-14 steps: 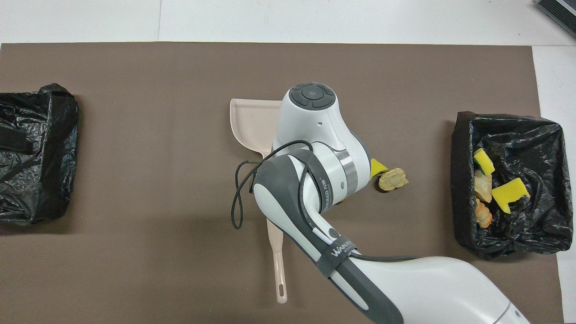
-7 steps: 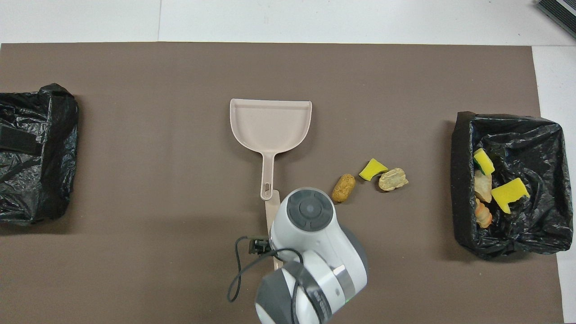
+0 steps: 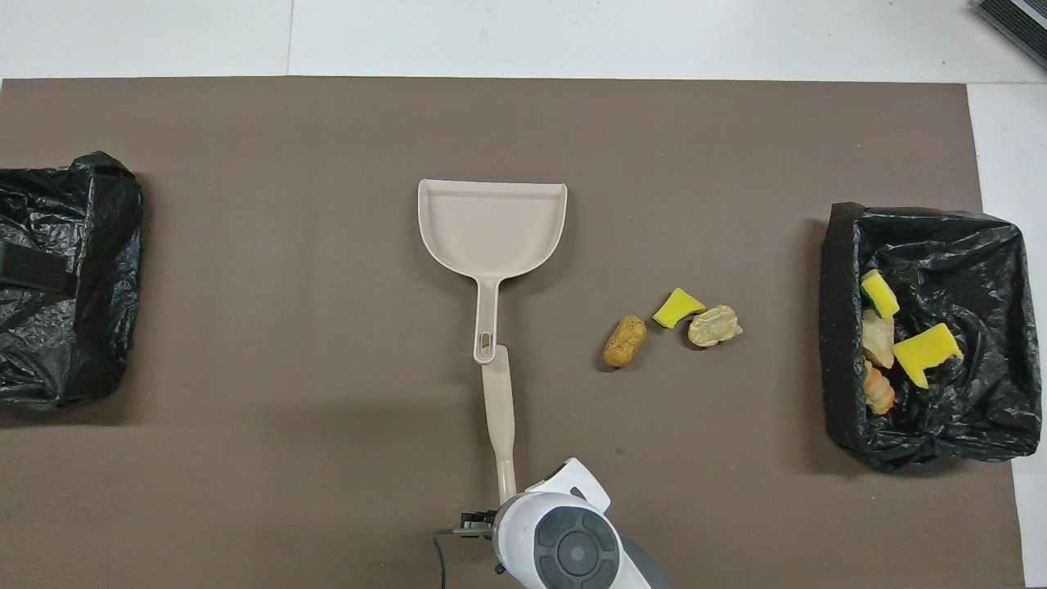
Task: Sweep and dump trash in bin
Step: 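Release the dustpan and withdraw the right gripper toward the robot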
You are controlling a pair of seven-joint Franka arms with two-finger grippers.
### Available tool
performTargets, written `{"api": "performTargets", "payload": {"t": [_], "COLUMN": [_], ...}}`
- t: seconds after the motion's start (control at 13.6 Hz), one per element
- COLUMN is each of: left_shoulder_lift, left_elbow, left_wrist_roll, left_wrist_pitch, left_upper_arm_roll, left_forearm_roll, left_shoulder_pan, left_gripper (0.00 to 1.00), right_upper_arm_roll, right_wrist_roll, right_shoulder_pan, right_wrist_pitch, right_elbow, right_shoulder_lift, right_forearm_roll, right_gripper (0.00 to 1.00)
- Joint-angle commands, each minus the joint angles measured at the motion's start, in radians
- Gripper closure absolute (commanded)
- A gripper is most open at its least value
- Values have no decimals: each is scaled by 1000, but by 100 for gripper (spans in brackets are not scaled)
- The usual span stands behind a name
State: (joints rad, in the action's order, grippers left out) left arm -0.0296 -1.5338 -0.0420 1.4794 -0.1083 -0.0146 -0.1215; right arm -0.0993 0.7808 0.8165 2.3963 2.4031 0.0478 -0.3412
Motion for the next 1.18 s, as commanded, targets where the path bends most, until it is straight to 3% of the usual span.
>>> {"api": "performTargets", "payload": {"t": [0.0, 0.22, 0.52, 0.66, 0.81, 1.1], "left_shoulder_lift": [-35, -70, -70, -69, -61, -61], "left_elbow": [-19, -26, -69, -86, -92, -94], "left_wrist_roll": [-9, -6, -7, -3, 5, 2], "left_wrist_pitch": [-13, -5, -7, -4, 21, 24], "left_upper_arm_roll": [-5, -2, -4, -2, -4, -4], "left_forearm_roll": [-7, -4, 25, 56, 68, 68], "left_shoulder_pan": [-10, -10, -9, -13, -62, -64], "left_gripper": [0, 0, 0, 0, 0, 0], "right_upper_arm_roll": [3, 3, 9, 6, 7, 3], "right_wrist_roll": [79, 179, 195, 259, 270, 267], "right_shoulder_pan": [42, 35, 27, 3, 1, -14], "right_wrist_pitch": [58, 57, 64, 111, 113, 116], "right_elbow": [22, 22, 16, 13, 13, 11], "right_shoulder_lift": [23, 23, 12, 4, 3, -5], "right_forearm_roll": [37, 209, 238, 315, 346, 357], "right_gripper": [30, 30, 30, 30, 36, 37]}}
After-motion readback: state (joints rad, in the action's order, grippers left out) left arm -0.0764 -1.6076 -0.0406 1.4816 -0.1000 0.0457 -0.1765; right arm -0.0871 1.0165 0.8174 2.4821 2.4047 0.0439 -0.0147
